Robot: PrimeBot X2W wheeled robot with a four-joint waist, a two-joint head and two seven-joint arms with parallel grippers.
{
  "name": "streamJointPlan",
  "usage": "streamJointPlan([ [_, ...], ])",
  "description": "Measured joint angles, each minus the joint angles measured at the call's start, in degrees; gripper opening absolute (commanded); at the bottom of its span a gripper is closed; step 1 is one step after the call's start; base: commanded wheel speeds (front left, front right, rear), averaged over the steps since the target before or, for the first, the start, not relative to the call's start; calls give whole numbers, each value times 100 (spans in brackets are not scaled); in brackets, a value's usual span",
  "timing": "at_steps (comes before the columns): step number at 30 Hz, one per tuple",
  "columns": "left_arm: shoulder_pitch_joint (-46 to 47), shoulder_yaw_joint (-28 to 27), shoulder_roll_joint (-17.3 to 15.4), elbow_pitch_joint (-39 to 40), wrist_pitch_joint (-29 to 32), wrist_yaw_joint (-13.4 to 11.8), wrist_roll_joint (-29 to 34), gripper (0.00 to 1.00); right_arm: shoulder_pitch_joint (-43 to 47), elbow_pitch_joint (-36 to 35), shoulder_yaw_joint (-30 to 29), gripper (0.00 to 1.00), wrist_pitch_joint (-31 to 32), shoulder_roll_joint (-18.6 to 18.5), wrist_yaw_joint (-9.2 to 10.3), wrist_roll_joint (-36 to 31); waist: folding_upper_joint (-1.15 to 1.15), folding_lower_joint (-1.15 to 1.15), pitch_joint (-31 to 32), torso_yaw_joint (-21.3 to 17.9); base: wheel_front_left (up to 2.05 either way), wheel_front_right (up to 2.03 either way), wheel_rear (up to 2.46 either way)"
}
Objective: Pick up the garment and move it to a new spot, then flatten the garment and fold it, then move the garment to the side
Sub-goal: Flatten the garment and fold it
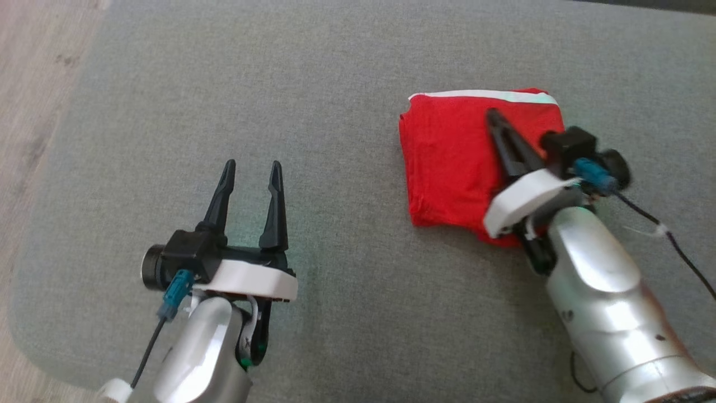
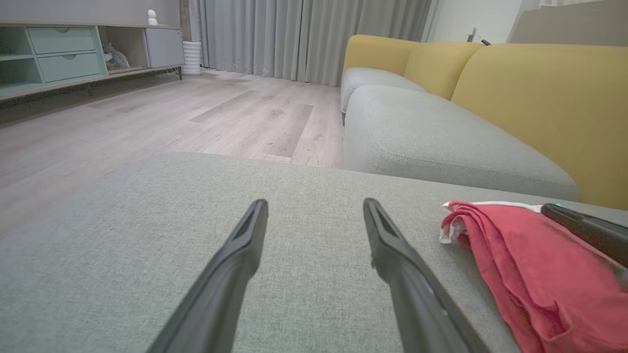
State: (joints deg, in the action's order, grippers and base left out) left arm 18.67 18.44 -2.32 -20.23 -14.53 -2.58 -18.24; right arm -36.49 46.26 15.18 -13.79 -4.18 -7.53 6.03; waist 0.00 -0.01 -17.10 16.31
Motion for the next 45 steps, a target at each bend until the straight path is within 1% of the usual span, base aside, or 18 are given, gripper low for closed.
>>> streamJointPlan([
  [4, 0, 12, 0, 0, 0, 1, -1, 100, -60, -105, 560, 0, -8, 2, 0, 269, 0, 0, 38, 36, 0, 0, 0],
  [9, 0, 40, 0, 2, 0, 0, -1, 100, -57, 209, 1035, 0, 225, 3, 0, 361, 0, 1, -4, 116, 0, 0, 0],
  [11, 0, 40, 0, 2, 0, 0, -1, 100, -59, 388, 1126, 0, 387, 4, 0, 356, 0, 0, -21, 137, 0, 0, 0],
  [13, 0, 37, 1, 2, 0, 0, -1, 100, -105, 458, 1172, 0, 422, 4, 0, 358, 0, 0, -18, 137, 0, 0, 0],
  [17, -22, -25, 0, -3, 0, -1, 19, 100, -151, 550, 1124, 0, 238, 25, 0, 478, 0, 1, 38, 48, 0, 0, 0],
  [19, -27, -55, 0, -4, 0, 0, 51, 100, -142, 559, 932, 0, 114, 32, 0, 520, 0, 1, 96, -23, 0, 0, 0],
  [21, -36, -111, 0, -1, 0, 2, 87, 100, -127, 503, 619, 0, 12, 29, 0, 548, 0, 1, 171, -105, 0, 0, 0],
  [24, -92, -212, -1, 7, 0, 5, 135, 100, 5, 172, 121, 0, -52, 25, 0, 493, 0, 1, 293, -263, 0, 0, 0],
  [28, -259, -312, 0, 12, 0, 14, 229, 100, 553, -750, -566, 0, -59, 26, 0, 175, 0, 1, 483, -502, 0, 0, 0],
  [32, -399, -407, -5, 19, 0, 26, 267, 100, 1339, -1497, -947, 0, -59, 36, 0, -59, 0, 0, 692, -745, 0, 0, 0],
  [33, -467, -421, -4, 22, 0, 35, 267, 100, 1714, -1756, -1065, 0, -59, 41, 0, -91, 0, 0, 798, -854, 0, 0, 0],
  [34, -515, -437, -3, 29, 0, 43, 268, 100, 1894, -1881, -1107, 33, -59, 43, 0, -108, 0, 0, 849, -910, 0, 0, 0],
  [35, -564, -458, -4, 29, 0, 53, 267, 100, 2052, -1993, -1133, 100, -59, 47, 0, -123, 0, 0, 896, -964, 0, 0, 0],
  [40, -868, -522, -7, 24, 0, 58, 268, 100, 2675, -2446, -1214, 100, -59, 96, 0, -48, 0, 0, 1128, -1197, 0, 0, 0],
  [45, -1036, -530, -8, 9, 0, 58, 268, 100, 2981, -2539, -1218, 100, -59, 113, 0, -38, 0, 0, 1265, -1346, 0, 0, 0],
])
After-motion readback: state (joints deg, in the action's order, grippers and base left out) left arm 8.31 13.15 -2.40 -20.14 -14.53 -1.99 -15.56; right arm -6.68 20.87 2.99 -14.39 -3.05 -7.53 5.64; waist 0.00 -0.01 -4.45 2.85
